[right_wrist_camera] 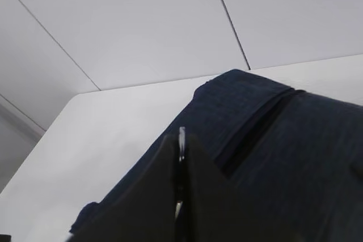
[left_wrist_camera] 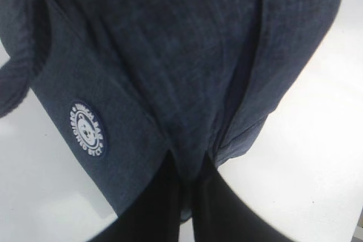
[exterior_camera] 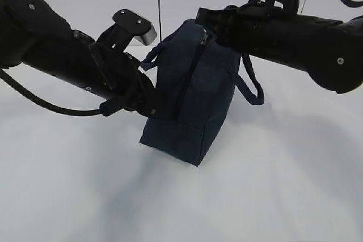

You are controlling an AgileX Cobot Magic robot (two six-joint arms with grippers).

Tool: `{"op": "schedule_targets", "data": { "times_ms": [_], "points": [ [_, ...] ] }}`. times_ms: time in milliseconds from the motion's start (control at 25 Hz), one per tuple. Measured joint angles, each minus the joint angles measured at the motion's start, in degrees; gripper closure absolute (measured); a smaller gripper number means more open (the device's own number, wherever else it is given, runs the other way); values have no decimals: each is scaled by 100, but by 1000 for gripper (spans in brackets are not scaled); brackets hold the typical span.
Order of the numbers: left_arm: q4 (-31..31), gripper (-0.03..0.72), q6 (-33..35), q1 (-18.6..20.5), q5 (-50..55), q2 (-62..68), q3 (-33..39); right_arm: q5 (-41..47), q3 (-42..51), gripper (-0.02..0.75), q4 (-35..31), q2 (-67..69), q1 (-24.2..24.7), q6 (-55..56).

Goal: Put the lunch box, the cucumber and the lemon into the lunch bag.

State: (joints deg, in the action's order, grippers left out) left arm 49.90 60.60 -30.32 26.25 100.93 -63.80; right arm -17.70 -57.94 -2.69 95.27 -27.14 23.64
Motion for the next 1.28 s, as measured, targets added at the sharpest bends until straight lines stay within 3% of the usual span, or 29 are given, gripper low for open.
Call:
{"op": "schedule_targets", "data": {
  "times_ms": [480, 1000, 1280],
  "points": [
    [0, 691, 0, 0, 114, 0, 0, 390, -761, 738, 65, 546, 242, -38],
    [0, 691, 0, 0, 263, 0, 0, 1892, -2147, 738, 938, 1189, 533, -51],
    [0, 691, 0, 0, 289, 0, 0, 2471, -2670, 738, 1006, 1512, 717, -51]
  ]
}}
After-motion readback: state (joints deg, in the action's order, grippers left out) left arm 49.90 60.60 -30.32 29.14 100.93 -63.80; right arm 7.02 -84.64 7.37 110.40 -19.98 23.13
